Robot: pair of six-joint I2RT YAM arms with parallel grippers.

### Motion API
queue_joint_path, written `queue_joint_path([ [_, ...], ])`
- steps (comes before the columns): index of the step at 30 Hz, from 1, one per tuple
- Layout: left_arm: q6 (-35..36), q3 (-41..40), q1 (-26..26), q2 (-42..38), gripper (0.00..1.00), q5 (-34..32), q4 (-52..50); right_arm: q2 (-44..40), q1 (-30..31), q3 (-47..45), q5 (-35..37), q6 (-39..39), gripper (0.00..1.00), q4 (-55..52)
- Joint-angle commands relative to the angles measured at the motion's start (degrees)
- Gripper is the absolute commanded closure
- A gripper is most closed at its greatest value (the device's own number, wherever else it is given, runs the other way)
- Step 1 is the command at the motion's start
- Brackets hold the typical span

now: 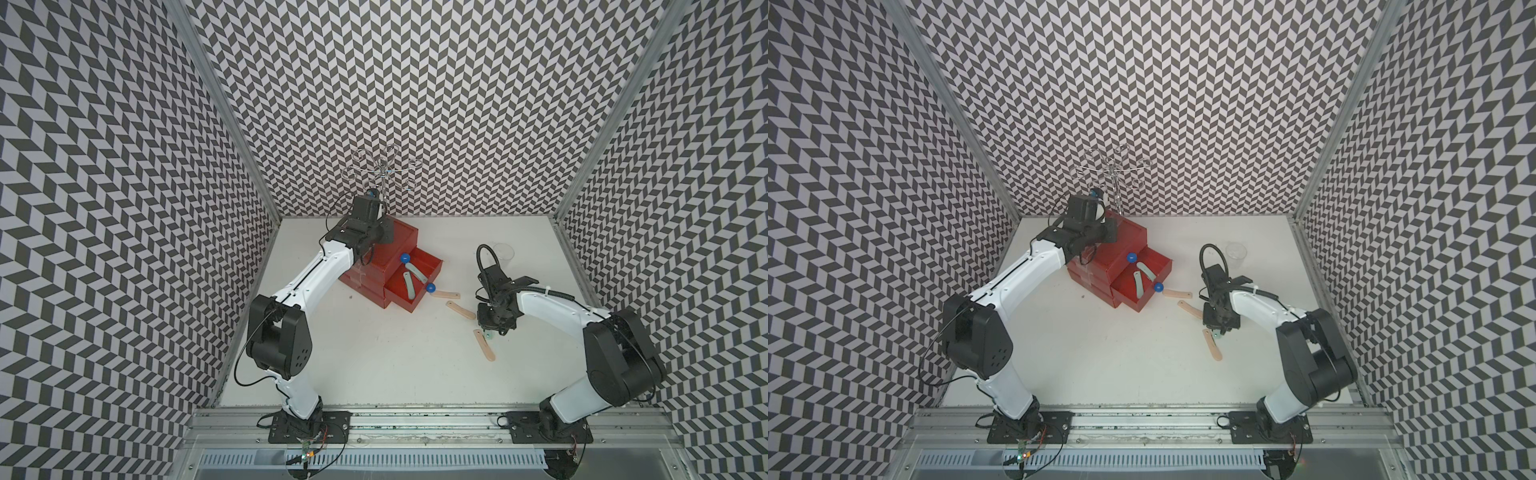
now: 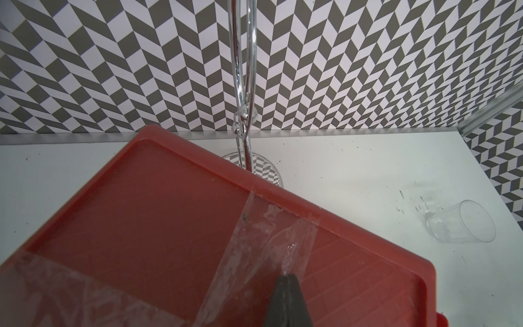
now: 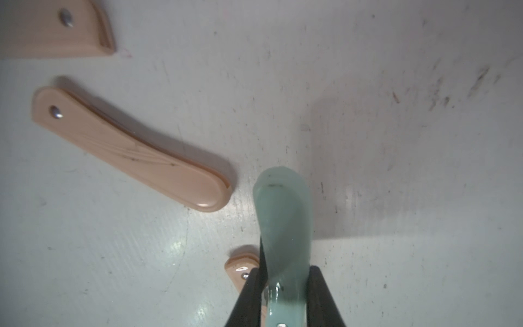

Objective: Place the fruit knives into the drawer by color
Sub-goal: Pick up the fruit knife from the center of the board, then place the fruit knife in the drawer.

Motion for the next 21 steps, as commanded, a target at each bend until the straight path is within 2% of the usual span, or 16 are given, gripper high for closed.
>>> queue_joint_path([
  [1, -0.07, -4.04, 0.09, 5.29, 1.0, 0.16, -14.91, -2.35, 0.77, 4.43, -0.61, -0.7, 0.85, -0.8],
  [10, -0.06, -3.95, -0.01, 5.24, 1.0, -0.02, -14.96, -2.25, 5.72, 17.35, -3.0, -1.16, 0.85, -4.37],
  [21, -0.1, -3.95, -0.04, 5.5, 1.0, -0.1, -15.0, 2.51, 10.36, 28.54, -12.34, -0.2, 0.84, 2.56],
])
